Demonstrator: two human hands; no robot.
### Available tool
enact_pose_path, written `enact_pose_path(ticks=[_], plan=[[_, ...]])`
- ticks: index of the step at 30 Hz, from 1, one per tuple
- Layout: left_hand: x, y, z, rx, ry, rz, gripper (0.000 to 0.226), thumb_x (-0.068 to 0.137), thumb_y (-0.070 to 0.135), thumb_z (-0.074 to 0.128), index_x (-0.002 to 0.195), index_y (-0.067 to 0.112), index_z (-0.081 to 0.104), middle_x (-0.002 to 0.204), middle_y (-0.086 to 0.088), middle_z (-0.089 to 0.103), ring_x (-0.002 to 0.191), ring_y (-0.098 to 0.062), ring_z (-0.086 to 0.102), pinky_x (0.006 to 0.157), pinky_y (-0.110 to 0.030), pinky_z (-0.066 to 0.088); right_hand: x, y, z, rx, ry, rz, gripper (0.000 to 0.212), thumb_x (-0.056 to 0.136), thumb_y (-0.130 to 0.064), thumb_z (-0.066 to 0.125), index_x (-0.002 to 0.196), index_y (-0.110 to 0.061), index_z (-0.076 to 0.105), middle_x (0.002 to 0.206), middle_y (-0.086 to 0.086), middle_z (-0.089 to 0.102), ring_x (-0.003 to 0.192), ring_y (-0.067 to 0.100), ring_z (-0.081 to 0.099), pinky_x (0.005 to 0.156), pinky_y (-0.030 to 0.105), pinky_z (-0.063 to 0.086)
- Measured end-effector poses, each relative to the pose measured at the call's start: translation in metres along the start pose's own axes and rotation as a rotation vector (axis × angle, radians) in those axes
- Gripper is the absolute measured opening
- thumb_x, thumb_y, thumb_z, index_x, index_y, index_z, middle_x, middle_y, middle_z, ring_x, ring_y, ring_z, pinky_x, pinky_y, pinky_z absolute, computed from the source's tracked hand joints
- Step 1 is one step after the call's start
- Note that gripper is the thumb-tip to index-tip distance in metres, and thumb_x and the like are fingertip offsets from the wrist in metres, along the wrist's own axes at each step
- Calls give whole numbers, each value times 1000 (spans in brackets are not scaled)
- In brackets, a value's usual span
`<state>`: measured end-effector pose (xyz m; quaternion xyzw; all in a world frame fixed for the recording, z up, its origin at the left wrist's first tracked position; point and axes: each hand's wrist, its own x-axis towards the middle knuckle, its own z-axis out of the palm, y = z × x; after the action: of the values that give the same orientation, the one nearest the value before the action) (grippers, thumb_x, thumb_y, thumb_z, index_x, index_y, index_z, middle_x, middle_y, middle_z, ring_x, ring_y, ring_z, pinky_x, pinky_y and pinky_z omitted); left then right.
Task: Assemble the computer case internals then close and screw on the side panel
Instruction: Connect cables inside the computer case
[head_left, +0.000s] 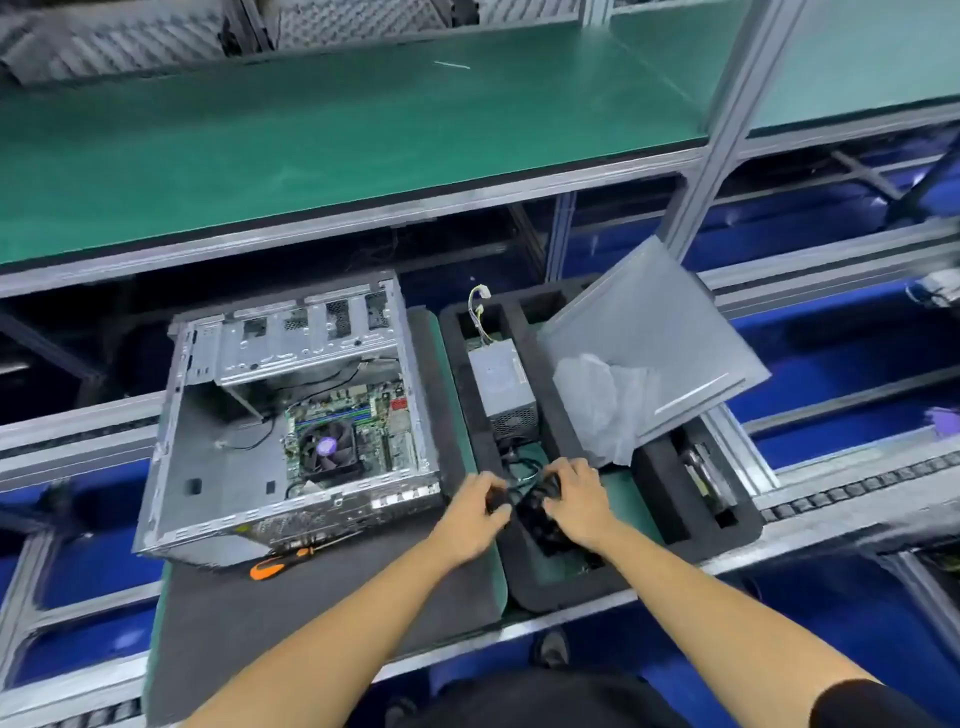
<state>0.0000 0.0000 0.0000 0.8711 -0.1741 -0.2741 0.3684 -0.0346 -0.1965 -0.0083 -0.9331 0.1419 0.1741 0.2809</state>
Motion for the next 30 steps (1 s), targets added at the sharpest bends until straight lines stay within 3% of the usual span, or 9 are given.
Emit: enact_pose_path(ticks=[4,7,12,16,21,25,28,30], plan=[[50,48,-2,-89,185,-139,60,98,24,62,151,12,36,149,-12,32,142,-24,30,112,-20,18,19,15,-17,-127,-103,-48,63,93,-29,62,150,-18,39,153,7,34,138,31,34,108,40,38],[94,74,-14,-186,294,-284,74,98,26,63,159,16,22,158,-19,22,149,-32,20,120,-38,22,27,26,-18,-260,-159,-157,71,93,-32,63,155,-15,32,158,6,29,138,32,30,113,40,33],[142,102,-35,-306,311,-484,85,94,34,67,159,42,13,150,-19,25,127,-41,49,108,-46,45,33,35,-21,-333,-208,-258,68,92,-29,61,152,-12,34,160,10,21,138,35,27,118,36,25],[158,112,-38,-135,264,-564,107,79,54,80,157,50,7,157,-20,20,137,-42,41,108,-53,43,35,35,-19,-358,-234,-248,64,94,-27,57,151,-17,31,165,15,6,144,36,20,121,38,21],[163,113,-35,-60,374,-597,88,80,50,76,150,46,23,144,-16,38,122,-38,51,99,-47,49,41,35,-27,-302,-284,-225,59,93,-25,58,147,-16,34,162,18,9,148,35,14,122,42,22],[153,114,-42,-56,444,-600,81,79,57,72,146,49,27,134,-13,45,109,-34,57,88,-40,50,47,29,-29,-209,-291,-182,55,94,-32,60,142,-13,39,147,13,25,139,33,25,117,41,29],[140,124,-57,-72,493,-555,78,77,57,71,142,53,28,126,-9,47,98,-29,57,75,-36,43,50,17,-35,20,-184,-91,47,97,-34,56,138,-13,43,134,9,35,124,29,42,104,41,42],[129,134,-71,-84,525,-523,76,74,58,69,139,55,29,121,-7,47,93,-28,57,73,-35,39,53,2,-43,201,1,-91,36,99,-29,54,131,-11,49,127,9,41,116,27,46,101,40,42]])
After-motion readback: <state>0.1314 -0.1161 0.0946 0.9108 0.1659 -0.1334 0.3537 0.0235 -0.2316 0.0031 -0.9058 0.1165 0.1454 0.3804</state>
